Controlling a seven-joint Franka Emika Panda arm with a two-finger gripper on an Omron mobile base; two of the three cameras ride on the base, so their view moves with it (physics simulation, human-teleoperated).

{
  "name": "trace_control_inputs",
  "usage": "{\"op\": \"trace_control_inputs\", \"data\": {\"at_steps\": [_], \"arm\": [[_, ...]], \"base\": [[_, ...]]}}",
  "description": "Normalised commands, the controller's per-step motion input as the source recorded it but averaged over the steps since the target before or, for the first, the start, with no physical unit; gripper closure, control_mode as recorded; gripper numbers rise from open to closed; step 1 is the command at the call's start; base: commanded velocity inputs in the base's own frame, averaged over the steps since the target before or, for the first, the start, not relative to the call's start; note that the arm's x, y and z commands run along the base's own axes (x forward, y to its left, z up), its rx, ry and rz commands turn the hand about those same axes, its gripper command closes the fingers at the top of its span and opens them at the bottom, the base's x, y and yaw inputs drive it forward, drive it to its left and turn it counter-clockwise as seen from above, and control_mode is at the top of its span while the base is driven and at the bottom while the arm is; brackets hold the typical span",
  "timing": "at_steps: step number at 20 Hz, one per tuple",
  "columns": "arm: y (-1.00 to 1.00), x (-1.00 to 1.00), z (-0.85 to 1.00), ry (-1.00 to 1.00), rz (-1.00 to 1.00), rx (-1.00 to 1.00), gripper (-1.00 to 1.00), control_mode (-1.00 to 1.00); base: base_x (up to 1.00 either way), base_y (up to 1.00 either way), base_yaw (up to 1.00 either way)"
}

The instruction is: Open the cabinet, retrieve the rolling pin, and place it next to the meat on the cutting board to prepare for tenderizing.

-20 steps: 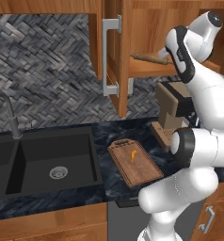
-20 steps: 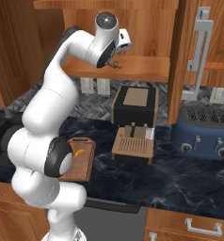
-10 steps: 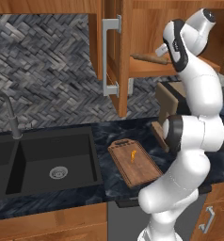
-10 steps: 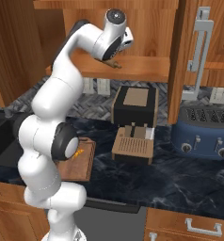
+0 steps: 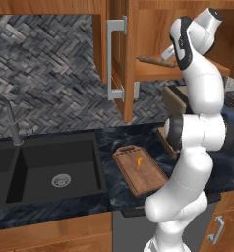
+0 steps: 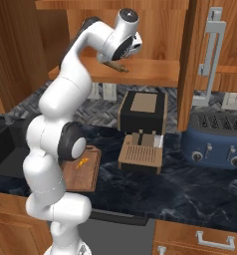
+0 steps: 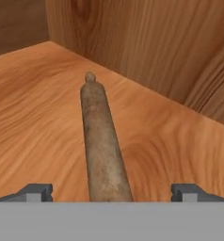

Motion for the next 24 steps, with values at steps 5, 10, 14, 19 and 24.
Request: {"op": "trace_control_inputs", "data": {"at_steps": [5,10,14,19,24], "arm": [[0.05,0.12,-0.26,0.09,0.05,0.0,-1.0,-1.0],[0.0,0.13,-0.23,0.08,0.05,0.01,-1.0,-1.0],[0.01,0.1,-0.26,0.06,0.04,0.0,1.0,-1.0],[0.01,0.11,-0.27,0.06,0.05,0.0,1.0,-1.0],[0.02,0.09,-0.2,0.08,0.04,0.0,1.0,-1.0]], "base": [[0.0,0.0,0.0],[0.0,0.0,0.0],[0.0,0.0,0.0],[0.0,0.0,0.0],[0.0,0.0,0.0]]}}
